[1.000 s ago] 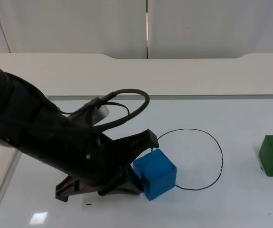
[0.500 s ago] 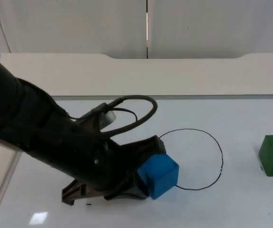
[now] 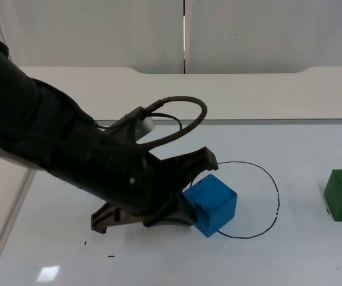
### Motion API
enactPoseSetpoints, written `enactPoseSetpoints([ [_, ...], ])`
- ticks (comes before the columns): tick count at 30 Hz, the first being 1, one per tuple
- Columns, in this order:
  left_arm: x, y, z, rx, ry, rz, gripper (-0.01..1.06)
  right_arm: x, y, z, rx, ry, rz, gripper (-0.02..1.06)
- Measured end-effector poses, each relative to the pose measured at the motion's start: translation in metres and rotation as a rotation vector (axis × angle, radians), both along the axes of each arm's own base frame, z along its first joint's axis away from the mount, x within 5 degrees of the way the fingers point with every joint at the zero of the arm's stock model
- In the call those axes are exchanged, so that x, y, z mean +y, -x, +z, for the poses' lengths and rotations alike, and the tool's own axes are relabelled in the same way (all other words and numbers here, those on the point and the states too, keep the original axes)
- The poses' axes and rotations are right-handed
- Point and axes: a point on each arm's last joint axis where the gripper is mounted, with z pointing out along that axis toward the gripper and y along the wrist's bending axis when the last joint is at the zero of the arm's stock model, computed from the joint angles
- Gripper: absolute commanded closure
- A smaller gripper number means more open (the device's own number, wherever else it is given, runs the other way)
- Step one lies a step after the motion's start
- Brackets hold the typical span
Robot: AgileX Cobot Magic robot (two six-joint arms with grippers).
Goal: Push the two cubes into the marked area.
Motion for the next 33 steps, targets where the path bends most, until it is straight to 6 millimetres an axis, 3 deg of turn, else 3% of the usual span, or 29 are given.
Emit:
enactPoseSetpoints([
  [8,-0.001,0.0,-0.012,0.027,-0.011,-0.016,1.05,0.0,0.0,0.0,0.0,0.0,0.0,0.0],
  [17,-0.009,-0.016,-0.003,-0.049,-0.01,-0.035,1.05,0.0,0.0,0.0,0.0,0.0,0.0,0.0],
  [33,-0.003,-0.02,-0.006,-0.09,-0.092,-0.029,1.05,0.0,0.0,0.0,0.0,0.0,0.0,0.0],
])
